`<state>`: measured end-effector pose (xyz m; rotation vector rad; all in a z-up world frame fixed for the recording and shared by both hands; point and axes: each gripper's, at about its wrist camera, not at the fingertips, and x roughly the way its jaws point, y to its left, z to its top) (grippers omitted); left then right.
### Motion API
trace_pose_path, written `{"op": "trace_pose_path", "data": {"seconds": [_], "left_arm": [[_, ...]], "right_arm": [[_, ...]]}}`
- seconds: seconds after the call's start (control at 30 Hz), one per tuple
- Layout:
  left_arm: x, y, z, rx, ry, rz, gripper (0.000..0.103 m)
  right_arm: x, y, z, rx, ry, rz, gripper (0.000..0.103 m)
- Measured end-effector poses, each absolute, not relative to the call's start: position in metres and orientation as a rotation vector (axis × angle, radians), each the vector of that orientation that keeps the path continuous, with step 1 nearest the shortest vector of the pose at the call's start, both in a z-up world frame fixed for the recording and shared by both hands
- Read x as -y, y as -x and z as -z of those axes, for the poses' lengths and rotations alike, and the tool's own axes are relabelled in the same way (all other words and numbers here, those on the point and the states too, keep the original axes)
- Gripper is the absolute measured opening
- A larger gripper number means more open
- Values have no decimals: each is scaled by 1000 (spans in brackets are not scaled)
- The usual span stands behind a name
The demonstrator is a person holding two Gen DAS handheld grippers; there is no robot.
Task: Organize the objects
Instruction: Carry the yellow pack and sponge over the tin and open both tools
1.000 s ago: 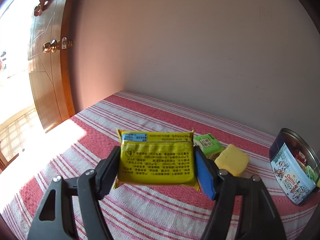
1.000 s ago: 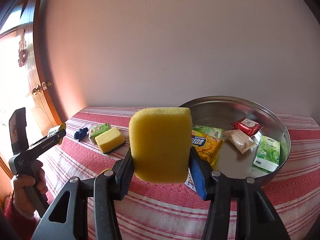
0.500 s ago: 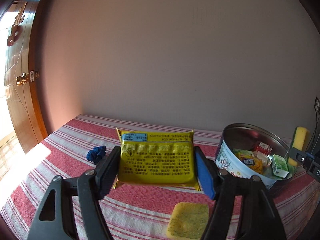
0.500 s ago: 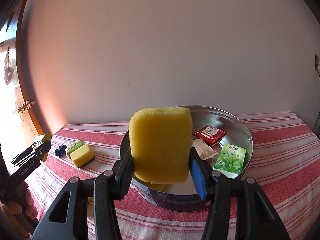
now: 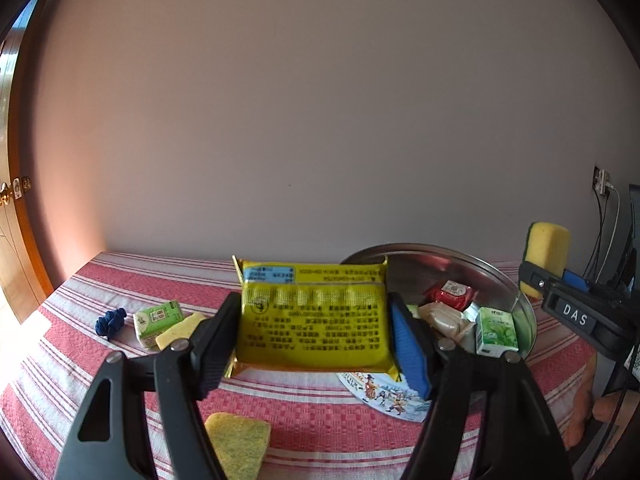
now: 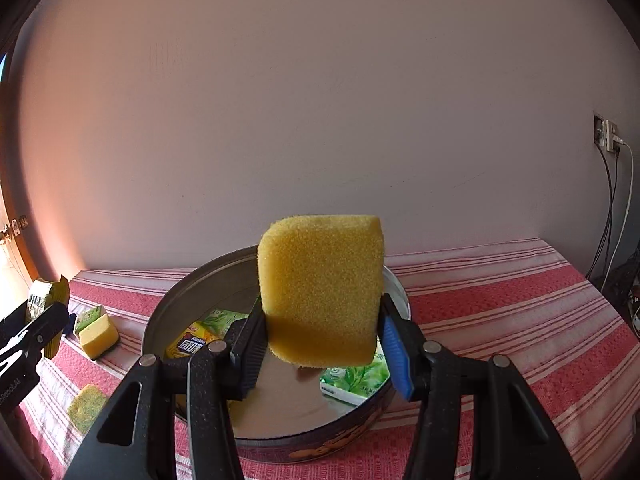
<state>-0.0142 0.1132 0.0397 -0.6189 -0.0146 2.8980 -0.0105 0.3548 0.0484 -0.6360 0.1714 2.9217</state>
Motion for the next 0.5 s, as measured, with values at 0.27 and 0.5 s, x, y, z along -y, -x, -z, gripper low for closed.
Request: {"op": "trace_pose_path", "data": {"seconds": [0.27, 0.5], "left_arm": [[-169, 37, -21, -61, 675, -2847, 71], [-194, 56, -3, -79, 729, -2816, 71]], "right_arm": [[-374, 26, -27, -174, 653, -2898, 54], [-389, 40, -19, -215, 693, -2865, 54]]}}
